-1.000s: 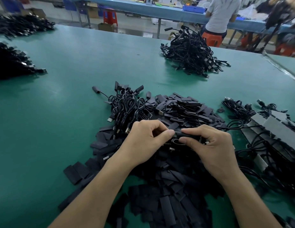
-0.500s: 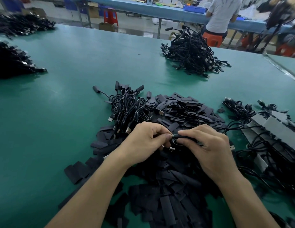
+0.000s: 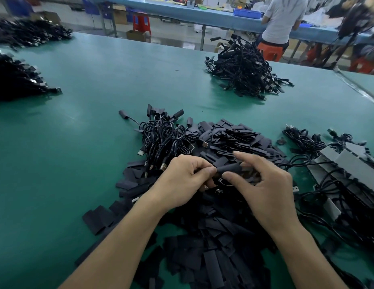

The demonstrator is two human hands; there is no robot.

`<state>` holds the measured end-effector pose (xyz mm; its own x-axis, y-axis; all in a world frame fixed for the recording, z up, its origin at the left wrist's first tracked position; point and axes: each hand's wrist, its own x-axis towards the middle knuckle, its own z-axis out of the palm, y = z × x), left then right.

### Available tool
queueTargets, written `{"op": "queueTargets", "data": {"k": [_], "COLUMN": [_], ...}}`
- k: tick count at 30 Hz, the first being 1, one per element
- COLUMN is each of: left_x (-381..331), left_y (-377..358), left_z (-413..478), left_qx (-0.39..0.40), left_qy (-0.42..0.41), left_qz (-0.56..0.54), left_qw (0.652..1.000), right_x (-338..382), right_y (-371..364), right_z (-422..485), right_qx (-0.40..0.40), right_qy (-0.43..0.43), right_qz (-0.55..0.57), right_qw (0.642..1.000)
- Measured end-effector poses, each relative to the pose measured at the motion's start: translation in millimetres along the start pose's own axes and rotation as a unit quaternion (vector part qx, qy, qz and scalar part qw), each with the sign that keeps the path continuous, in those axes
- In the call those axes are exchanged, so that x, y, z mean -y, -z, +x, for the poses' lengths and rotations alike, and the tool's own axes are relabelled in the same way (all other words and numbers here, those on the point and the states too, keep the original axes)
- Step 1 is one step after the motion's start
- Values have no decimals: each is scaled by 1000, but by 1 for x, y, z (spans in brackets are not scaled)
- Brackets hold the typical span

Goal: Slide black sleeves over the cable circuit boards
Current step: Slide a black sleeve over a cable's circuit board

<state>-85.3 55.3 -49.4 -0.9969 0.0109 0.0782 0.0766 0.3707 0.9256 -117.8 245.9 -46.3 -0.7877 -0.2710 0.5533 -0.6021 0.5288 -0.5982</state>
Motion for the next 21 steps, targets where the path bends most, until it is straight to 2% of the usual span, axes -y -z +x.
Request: {"op": "queueTargets", "data": {"k": [2, 4, 14, 21], "left_x": [0, 1, 2, 4], "left_y": [0, -1, -1, -1], "left_z": [1, 1, 2, 3], "left_qx": [-11, -16, -20, -21], "left_qy": [10, 17, 21, 15], "left_qz": [-16, -24, -38, -51], "left_qw": [1000, 999, 999, 998], "right_x": [1, 3, 6, 1], "right_y": [-2, -4, -8, -4], "right_z": [0, -1, -3, 2], "right_qx": [-52, -71, -45, -81], "right_qy": [-38, -60, -111, -127], "right_qz": [21, 36, 136, 150], "right_qw": [998, 995, 983, 977]}}
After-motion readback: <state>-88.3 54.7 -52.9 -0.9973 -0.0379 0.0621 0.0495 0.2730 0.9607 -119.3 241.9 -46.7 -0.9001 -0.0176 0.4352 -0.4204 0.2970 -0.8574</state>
